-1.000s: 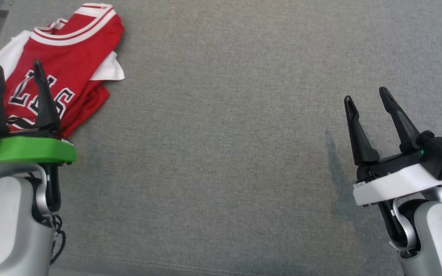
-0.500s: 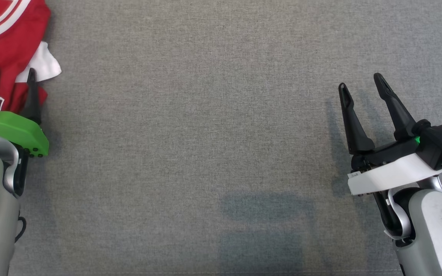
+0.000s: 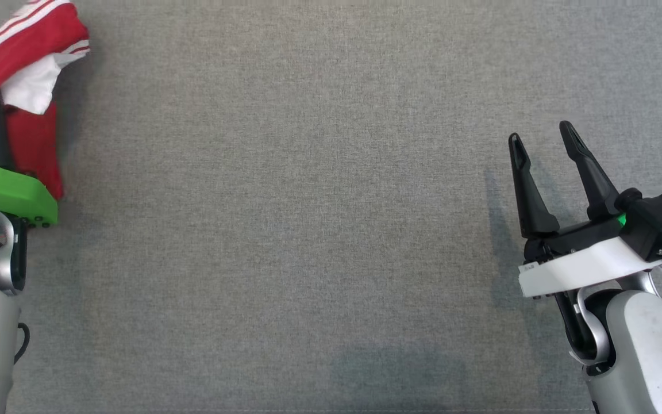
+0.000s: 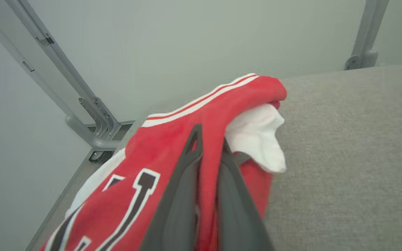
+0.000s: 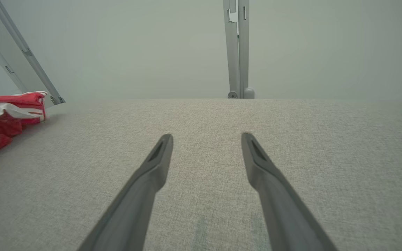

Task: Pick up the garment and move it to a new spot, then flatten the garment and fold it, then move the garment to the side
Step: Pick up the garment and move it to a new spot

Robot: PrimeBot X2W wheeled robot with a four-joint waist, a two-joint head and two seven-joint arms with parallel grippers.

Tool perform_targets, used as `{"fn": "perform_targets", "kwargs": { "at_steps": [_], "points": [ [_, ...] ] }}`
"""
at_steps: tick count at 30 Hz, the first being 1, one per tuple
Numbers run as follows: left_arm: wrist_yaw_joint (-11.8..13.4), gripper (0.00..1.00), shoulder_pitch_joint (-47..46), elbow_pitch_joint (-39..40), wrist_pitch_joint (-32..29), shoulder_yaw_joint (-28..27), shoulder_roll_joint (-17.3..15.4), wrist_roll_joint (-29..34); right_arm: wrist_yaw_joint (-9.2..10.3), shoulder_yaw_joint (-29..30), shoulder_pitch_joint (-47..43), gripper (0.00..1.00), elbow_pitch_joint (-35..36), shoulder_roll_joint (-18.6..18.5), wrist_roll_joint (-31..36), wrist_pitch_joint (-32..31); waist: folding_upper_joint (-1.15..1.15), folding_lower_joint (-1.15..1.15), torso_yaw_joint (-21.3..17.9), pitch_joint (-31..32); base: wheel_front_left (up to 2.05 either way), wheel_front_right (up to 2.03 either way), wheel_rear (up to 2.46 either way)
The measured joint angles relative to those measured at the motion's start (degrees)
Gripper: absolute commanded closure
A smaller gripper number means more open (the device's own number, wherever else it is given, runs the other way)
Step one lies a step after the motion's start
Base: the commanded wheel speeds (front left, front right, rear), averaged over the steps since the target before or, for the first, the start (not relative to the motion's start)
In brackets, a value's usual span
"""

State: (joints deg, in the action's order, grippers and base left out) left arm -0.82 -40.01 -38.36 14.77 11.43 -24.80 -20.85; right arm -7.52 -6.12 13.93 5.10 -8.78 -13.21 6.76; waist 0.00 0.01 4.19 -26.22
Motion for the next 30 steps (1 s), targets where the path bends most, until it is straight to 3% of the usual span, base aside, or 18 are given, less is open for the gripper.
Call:
{"fn": "perform_targets", "kwargs": {
  "at_steps": [8, 15, 24, 30],
  "points": [
    [3.49, 1.0, 13.86, 23.28, 0.01, -4.26, 1.52, 1.71, 0.01, 1.58, -2.29, 0.0, -1.12, 1.3, 0.03, 0.99, 0.0, -0.01, 0.51, 5.43, 0.0, 0.0, 0.0],
    [6.14, 1.0, 25.38, 40.21, -1.27, -1.83, 3.23, 3.39, 0.01, 2.92, -4.59, 0.0, -1.42, 2.56, 0.23, 1.15, 0.0, -0.01, 0.09, 10.46, 0.0, 0.0, 0.0],
    [7.45, 1.0, 29.54, 47.37, -6.09, 2.01, 4.95, 3.76, 0.01, 2.56, -5.58, 0.0, -1.56, 3.56, 0.3, 0.93, 0.0, -0.01, -3.27, 12.75, 0.0, 0.0, 0.0],
    [6.75, 1.0, 28.78, 45.75, -7.66, 6.22, 7.43, 3.96, 0.01, 1.88, -5.51, 0.0, -2.22, 4.21, -0.15, 1.23, 0.0, -0.01, -7.9, 13.07, 0.0, 0.0, 0.0]
  ]
}}
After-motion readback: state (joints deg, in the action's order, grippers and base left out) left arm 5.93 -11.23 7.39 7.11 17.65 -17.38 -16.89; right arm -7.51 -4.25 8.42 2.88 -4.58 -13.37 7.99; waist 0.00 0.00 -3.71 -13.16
